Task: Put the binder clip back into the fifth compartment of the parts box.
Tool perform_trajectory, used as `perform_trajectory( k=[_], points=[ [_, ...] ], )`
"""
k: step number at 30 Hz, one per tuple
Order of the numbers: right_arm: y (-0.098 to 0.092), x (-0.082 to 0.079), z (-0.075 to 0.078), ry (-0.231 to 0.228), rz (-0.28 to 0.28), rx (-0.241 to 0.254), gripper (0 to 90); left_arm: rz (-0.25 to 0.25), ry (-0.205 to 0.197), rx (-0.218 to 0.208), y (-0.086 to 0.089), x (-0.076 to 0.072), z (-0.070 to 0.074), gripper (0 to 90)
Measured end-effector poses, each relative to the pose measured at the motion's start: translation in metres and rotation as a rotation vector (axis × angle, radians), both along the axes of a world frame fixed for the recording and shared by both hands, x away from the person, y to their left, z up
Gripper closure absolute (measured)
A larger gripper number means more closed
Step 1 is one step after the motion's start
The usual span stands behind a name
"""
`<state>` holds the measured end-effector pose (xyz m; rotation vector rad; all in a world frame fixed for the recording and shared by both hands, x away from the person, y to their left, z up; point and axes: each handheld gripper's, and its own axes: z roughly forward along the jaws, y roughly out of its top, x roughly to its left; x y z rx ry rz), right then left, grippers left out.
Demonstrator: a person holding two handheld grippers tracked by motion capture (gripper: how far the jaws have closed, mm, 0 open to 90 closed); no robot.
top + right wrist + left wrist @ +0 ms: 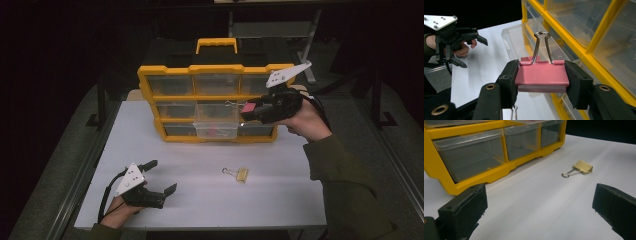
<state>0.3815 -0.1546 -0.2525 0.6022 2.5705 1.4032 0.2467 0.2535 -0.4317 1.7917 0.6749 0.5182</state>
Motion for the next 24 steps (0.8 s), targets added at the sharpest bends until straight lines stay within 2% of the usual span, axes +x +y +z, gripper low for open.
perform_trajectory(
  k=[24],
  points=[
    [0.04,0.016,-0.004,0.019,0.037,-0.014,47.2,0.004,0.001,-0.007,0.0,-0.001,0.0,0.0]
  ],
)
